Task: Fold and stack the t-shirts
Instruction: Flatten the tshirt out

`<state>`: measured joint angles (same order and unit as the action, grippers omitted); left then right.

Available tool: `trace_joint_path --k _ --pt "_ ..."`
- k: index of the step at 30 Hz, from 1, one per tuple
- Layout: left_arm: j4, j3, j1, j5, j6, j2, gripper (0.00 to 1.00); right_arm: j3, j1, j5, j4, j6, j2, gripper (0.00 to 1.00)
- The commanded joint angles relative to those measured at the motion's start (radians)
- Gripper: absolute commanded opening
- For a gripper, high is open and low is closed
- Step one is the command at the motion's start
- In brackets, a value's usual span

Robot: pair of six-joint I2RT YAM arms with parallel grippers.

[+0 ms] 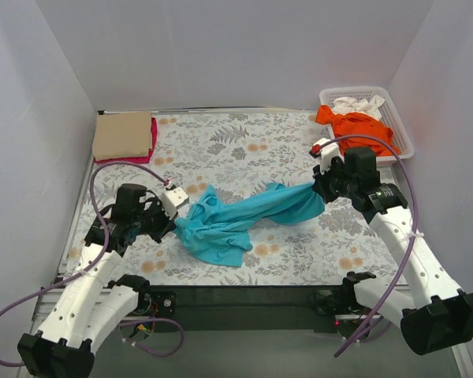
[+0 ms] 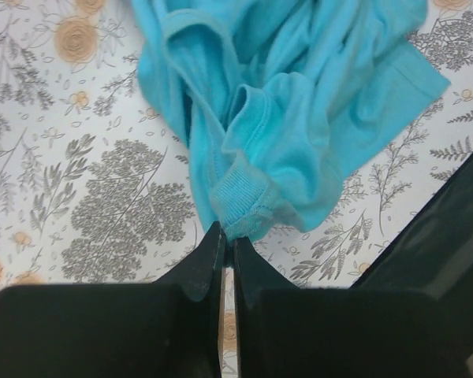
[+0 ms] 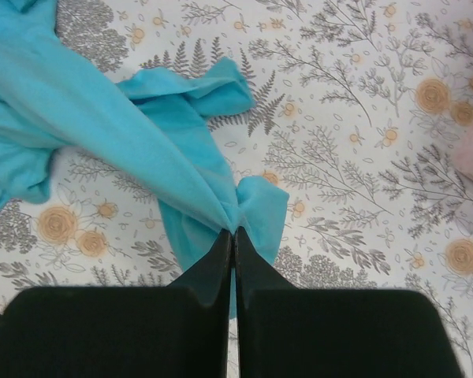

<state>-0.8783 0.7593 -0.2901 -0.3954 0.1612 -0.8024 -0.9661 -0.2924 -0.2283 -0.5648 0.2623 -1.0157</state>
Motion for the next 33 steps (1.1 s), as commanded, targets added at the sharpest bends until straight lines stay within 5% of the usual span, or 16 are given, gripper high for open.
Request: trace_joint_path --k 1,7,11,18,20,21,22,23,29,33 --pt "-0.024 0.006 0.032 0.062 -0.032 0.014 0.00 -0.089 0.028 0.084 -0.001 0.063 -0.017 0.01" --pt "0.106 0.041 0.211 0.072 -0.012 -0.182 0.00 -0.221 0.117 0.113 0.055 0.104 -0.197 0.01" --pt "0.058 0.037 0.288 0.056 -0.133 -0.326 0.00 -0.218 0.125 0.089 0.019 0.188 -0.264 0.01" --pt "-0.085 -0.137 0.356 0.076 -0.429 -0.238 0.00 -0.054 0.124 -0.015 -0.131 0.322 -0.175 0.01" --pt "-0.154 -0.033 0.356 -0.009 -0.439 -0.267 0.12 -0.019 0.119 -0.066 -0.181 0.373 -0.162 0.01" --pt "-0.187 0.012 0.356 -0.054 -0.437 -0.296 0.34 -0.013 0.115 -0.074 -0.197 0.379 -0.161 0.01" --pt "-0.127 0.146 0.339 -0.173 -0.370 -0.332 0.47 -0.002 0.099 -0.080 -0.199 0.379 -0.167 0.01" --pt "-0.082 0.182 0.319 -0.180 -0.239 -0.398 0.51 0.001 0.095 -0.082 -0.199 0.379 -0.178 0.01" --pt "0.113 0.477 0.145 -0.151 0.079 -0.798 0.56 -0.025 0.072 -0.074 -0.207 0.382 -0.236 0.01" --pt "0.215 0.512 0.030 -0.160 0.115 -0.877 0.56 -0.045 0.055 -0.112 -0.244 0.376 -0.267 0.01"
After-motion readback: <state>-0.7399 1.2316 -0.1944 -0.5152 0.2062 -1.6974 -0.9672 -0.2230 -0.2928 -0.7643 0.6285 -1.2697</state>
